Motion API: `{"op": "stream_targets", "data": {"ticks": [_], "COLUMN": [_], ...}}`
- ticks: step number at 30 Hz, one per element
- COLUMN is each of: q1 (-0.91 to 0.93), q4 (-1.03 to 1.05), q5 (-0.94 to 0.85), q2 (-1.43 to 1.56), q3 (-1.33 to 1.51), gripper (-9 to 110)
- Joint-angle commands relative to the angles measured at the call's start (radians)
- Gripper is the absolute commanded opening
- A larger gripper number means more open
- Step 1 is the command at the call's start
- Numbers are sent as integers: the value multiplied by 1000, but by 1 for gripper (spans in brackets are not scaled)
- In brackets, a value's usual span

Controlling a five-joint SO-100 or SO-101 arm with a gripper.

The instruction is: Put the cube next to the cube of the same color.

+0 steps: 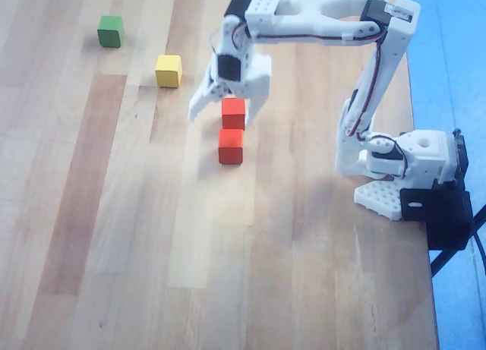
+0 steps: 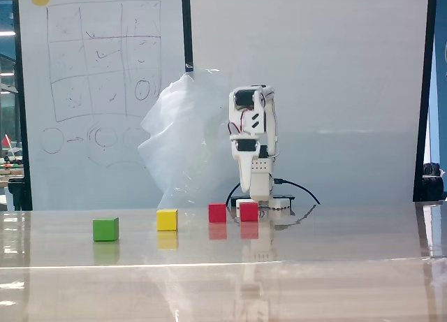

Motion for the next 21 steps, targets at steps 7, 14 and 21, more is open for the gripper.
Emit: {"op": "stream_targets", "data": {"ticks": [7, 14, 21], "q1": [5, 2, 2], "q4": [-156, -275, -287], "q5": [14, 9, 12], "q2": [-6, -21, -64], "q3": [144, 224, 202], "gripper": [35, 35, 26]}}
